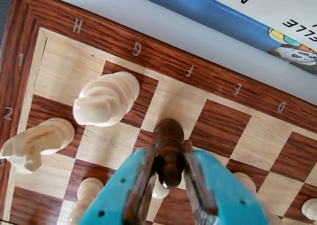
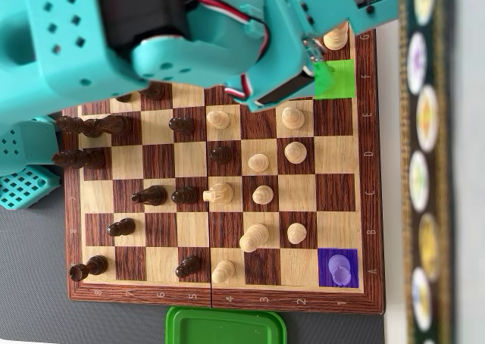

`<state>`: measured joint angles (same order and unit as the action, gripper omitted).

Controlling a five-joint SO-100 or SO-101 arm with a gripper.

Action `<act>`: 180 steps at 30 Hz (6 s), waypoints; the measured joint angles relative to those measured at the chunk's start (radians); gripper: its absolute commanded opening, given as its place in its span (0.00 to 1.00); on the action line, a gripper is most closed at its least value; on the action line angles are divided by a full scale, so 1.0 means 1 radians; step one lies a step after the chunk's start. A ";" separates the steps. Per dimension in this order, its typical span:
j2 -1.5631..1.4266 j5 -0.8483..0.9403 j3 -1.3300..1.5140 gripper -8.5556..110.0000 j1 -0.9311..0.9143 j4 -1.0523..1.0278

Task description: Play chess

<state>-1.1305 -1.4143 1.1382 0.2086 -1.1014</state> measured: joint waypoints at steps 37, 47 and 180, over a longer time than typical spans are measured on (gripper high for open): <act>-0.491 0.002 0.307 0.12 -0.101 0.000; -0.666 0.002 0.414 0.12 -0.307 0.000; -0.218 -0.006 0.238 0.16 -0.456 0.199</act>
<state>-1.3484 -1.4205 1.3760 -0.2470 -0.9020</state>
